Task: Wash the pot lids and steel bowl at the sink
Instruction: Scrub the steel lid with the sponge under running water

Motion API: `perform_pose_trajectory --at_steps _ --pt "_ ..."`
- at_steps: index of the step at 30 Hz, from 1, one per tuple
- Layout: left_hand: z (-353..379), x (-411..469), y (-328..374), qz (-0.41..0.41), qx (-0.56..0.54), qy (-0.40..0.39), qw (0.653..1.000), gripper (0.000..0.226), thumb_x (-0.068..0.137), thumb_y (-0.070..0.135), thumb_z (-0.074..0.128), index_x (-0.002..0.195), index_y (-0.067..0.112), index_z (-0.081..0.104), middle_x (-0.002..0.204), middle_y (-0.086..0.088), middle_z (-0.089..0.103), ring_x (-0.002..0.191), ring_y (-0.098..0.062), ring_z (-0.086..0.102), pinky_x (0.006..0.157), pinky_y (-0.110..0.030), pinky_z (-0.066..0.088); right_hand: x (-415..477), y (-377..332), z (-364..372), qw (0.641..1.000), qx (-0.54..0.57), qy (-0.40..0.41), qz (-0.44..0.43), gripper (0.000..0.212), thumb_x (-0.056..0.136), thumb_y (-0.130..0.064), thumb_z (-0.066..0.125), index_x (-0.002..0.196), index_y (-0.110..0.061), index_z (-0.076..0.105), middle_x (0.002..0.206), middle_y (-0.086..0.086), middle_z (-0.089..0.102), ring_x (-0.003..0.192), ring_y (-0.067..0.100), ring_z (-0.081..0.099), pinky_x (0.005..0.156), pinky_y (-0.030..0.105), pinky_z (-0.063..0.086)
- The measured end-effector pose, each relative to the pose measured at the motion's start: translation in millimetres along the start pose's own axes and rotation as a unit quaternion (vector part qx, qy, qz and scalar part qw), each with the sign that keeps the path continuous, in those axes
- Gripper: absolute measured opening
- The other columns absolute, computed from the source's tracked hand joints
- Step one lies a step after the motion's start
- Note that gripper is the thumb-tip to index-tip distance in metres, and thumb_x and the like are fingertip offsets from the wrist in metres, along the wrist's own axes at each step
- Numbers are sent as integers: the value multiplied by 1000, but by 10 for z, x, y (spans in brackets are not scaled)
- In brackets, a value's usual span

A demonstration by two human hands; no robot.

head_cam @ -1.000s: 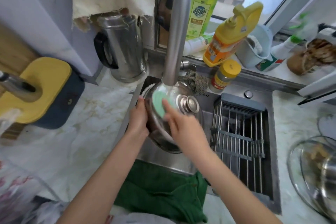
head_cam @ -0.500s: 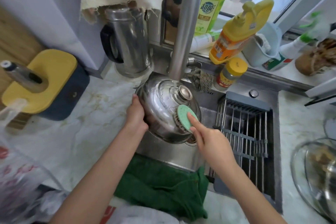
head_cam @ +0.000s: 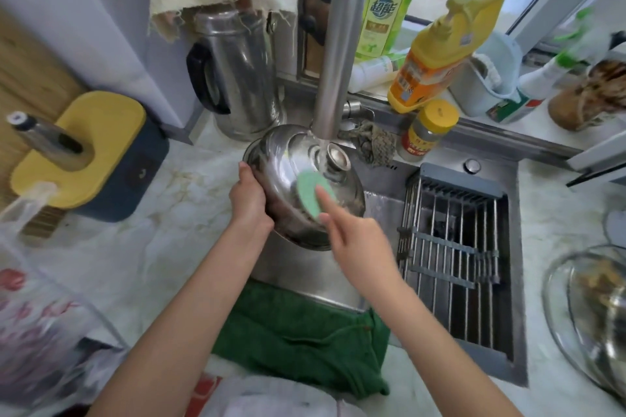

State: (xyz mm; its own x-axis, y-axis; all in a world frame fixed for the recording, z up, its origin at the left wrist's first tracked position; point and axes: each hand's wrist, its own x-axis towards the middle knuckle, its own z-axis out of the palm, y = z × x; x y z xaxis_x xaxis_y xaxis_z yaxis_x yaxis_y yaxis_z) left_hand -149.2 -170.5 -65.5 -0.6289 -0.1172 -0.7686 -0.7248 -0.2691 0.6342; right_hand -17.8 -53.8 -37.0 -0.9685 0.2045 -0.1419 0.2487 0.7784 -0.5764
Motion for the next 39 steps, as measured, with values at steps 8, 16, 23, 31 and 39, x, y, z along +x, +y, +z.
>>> perform_pose_trajectory --at_steps 8,16,23,31,39 --pt "-107 55 -38 -22 -22 6 1000 55 96 59 37 126 17 57 115 -5 64 105 -27 61 99 -47 49 29 208 -69 997 15 -8 78 42 102 -32 39 144 -37 37 83 7 71 61 20 58 48 30 38" --pt "-189 77 3 -19 -38 22 999 53 96 59 38 127 20 56 119 -4 63 108 -24 59 101 -46 47 139 376 -122 994 -7 -7 105 41 102 -33 39 143 -33 43 84 5 70 53 12 54 42 27 34" --pt "-263 62 154 -2 -51 9 999 48 96 59 38 121 23 57 114 -3 63 106 -24 60 98 -44 49 180 358 -77 999 -3 -15 34 40 102 -36 38 142 -40 41 70 0 63 47 7 44 44 28 33" --pt "-342 -9 180 15 -38 19 999 41 96 57 39 112 24 58 103 0 65 93 -19 62 87 -37 52 177 475 -137 996 -59 -59 -44 41 102 -36 38 142 -44 37 52 -15 36 47 8 38 50 31 39" --pt "-274 -67 337 64 -21 12 998 44 98 55 38 121 23 57 109 0 65 92 -17 62 81 -34 52 267 499 -183 988 -37 -61 -134 44 100 -30 44 141 -41 33 48 -12 37 39 4 37 45 20 30"
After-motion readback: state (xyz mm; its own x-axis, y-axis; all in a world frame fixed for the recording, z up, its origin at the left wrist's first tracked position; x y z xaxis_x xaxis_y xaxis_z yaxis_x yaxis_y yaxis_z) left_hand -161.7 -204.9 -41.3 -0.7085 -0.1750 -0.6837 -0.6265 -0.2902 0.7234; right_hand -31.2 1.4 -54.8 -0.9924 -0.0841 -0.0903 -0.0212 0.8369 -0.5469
